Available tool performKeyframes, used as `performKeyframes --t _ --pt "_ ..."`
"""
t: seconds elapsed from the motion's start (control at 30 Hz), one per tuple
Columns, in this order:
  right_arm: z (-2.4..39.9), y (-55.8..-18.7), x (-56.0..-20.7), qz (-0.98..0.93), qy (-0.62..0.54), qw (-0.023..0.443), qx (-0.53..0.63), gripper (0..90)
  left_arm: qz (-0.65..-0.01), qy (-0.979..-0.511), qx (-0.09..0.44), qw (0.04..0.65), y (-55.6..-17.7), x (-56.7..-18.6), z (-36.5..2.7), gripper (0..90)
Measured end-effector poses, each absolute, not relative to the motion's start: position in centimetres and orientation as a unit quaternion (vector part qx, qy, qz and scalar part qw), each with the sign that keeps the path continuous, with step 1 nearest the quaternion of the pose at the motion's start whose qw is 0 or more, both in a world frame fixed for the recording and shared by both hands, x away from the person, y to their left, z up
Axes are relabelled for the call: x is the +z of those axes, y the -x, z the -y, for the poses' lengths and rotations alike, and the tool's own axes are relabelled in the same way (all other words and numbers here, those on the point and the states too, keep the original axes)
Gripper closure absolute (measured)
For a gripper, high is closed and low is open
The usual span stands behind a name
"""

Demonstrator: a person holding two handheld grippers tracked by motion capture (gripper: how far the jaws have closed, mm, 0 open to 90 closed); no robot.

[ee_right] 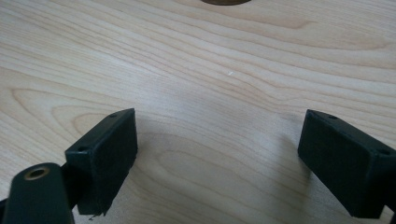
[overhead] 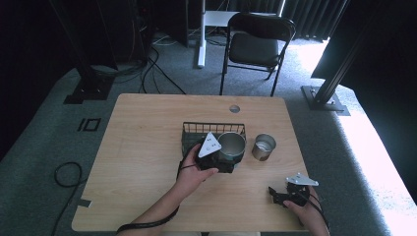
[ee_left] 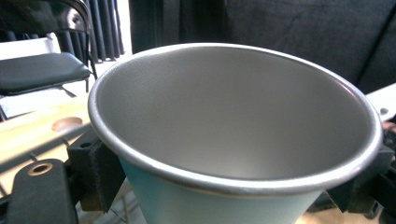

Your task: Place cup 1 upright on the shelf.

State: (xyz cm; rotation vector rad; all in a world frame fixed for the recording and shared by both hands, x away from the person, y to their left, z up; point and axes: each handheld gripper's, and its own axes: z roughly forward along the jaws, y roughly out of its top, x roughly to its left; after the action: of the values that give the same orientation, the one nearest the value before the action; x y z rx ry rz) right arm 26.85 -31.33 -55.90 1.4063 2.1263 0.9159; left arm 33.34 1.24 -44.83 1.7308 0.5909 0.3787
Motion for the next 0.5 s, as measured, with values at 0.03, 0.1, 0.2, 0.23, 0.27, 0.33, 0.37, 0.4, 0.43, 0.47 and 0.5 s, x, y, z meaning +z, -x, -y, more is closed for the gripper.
performKeyframes --t 0.03,0.1,0.2,0.23,0.27,0.33,0.37,0.4,0.43,0.47,0.5 --pt "31.3 -26.8 -55.9 -0.767 -0.507 0.215 0.330 11.6 -0.253 -0.744 0.167 0.595 -33.5 -44.5 -1.4 14.9" --pt "31.3 -26.9 -55.9 -0.767 -0.507 0.215 0.330 11.6 -0.256 -0.738 0.173 0.599 -33.6 -44.0 -1.7 15.0" --pt "31.3 -26.9 -55.9 -0.766 -0.507 0.215 0.331 11.6 -0.257 -0.735 0.180 0.601 -34.0 -43.2 -2.0 15.0" --pt "31.3 -26.9 -55.9 -0.766 -0.507 0.215 0.331 11.5 -0.256 -0.734 0.183 0.602 -34.1 -43.0 -2.1 15.0" --pt "31.3 -26.9 -55.9 -0.766 -0.507 0.215 0.331 11.6 -0.260 -0.730 0.187 0.604 -34.3 -42.7 -2.3 15.0" --pt "31.3 -26.9 -55.9 -0.766 -0.507 0.215 0.331 11.6 -0.261 -0.728 0.189 0.606 -34.6 -42.4 -2.5 15.0" --pt "31.3 -26.9 -55.9 -0.766 -0.507 0.215 0.331 11.6 -0.265 -0.724 0.192 0.608 -34.7 -42.2 -2.7 14.9" --pt "31.3 -26.9 -55.9 -0.766 -0.507 0.215 0.331 11.6 -0.267 -0.721 0.196 0.608 -35.0 -42.0 -2.9 15.0" --pt "31.3 -26.8 -55.9 -0.766 -0.507 0.215 0.331 11.6 -0.271 -0.718 0.198 0.610 -35.2 -41.8 -3.1 15.0" --pt "31.3 -26.8 -55.9 -0.766 -0.508 0.215 0.331 11.6 -0.274 -0.715 0.202 0.611 -35.4 -41.6 -3.3 15.0" --pt "31.3 -26.8 -55.9 -0.766 -0.508 0.215 0.331 11.6 -0.276 -0.712 0.205 0.612 -35.6 -41.5 -3.4 15.0"
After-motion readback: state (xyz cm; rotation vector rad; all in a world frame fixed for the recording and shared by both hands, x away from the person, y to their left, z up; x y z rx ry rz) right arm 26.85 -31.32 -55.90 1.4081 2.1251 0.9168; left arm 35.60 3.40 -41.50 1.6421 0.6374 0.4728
